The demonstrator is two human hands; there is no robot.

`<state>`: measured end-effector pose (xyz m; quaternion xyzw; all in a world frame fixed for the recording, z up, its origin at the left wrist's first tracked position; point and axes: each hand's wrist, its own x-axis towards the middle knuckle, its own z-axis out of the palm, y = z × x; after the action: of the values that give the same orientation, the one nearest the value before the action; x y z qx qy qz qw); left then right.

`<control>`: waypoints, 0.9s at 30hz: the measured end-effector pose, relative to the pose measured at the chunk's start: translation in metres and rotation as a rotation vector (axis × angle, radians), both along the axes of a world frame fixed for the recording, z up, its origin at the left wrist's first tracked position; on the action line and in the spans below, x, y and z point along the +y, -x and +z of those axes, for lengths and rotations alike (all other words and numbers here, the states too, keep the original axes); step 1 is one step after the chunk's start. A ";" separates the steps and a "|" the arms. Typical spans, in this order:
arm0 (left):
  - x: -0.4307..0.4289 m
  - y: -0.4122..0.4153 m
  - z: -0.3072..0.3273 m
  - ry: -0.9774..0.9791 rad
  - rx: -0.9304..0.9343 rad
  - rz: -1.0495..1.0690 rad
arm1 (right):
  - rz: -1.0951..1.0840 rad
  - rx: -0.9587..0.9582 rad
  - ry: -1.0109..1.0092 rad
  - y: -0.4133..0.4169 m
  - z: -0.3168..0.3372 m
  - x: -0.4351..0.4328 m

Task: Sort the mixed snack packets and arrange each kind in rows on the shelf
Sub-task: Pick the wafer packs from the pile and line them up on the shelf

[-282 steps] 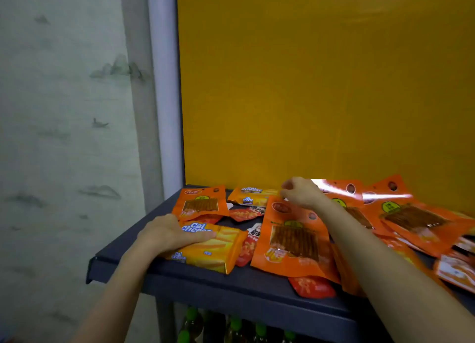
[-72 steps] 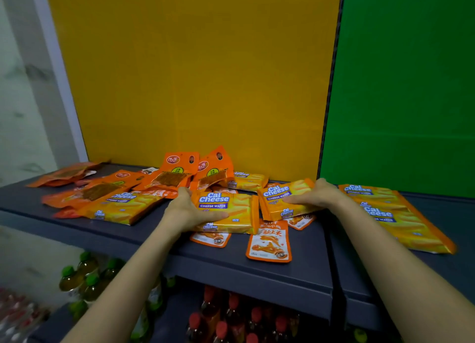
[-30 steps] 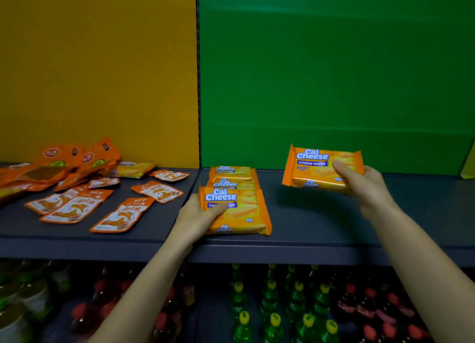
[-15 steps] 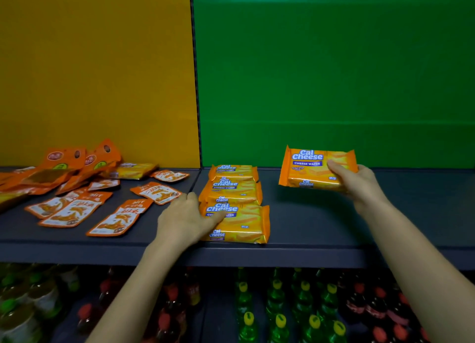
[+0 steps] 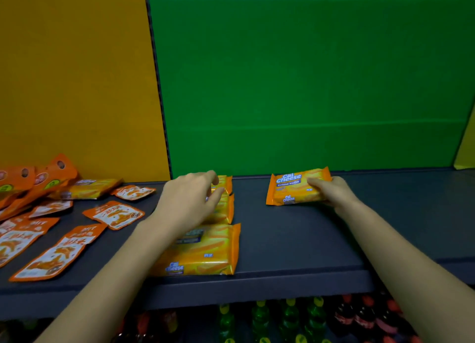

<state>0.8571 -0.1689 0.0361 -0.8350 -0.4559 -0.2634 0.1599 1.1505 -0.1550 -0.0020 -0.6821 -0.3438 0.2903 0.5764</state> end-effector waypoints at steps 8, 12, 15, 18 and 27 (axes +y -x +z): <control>0.023 -0.045 -0.017 0.045 0.205 0.104 | 0.073 -0.368 0.217 -0.031 -0.006 0.079; 0.015 -0.040 -0.020 0.049 0.212 0.067 | 0.017 -0.491 0.275 -0.028 -0.011 0.078; 0.015 -0.039 -0.019 0.022 0.225 0.056 | -0.025 -0.585 0.296 -0.030 -0.012 0.071; 0.015 -0.038 -0.019 0.024 0.223 0.062 | -0.081 -0.788 0.306 -0.034 -0.015 0.064; -0.029 0.004 -0.015 -0.113 0.196 0.241 | 0.179 -1.050 -0.114 0.020 0.032 0.024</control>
<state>0.8528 -0.1981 0.0213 -0.7855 -0.5196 -0.1849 0.2808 1.1306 -0.1306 0.0302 -0.6711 -0.6579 -0.0611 0.3363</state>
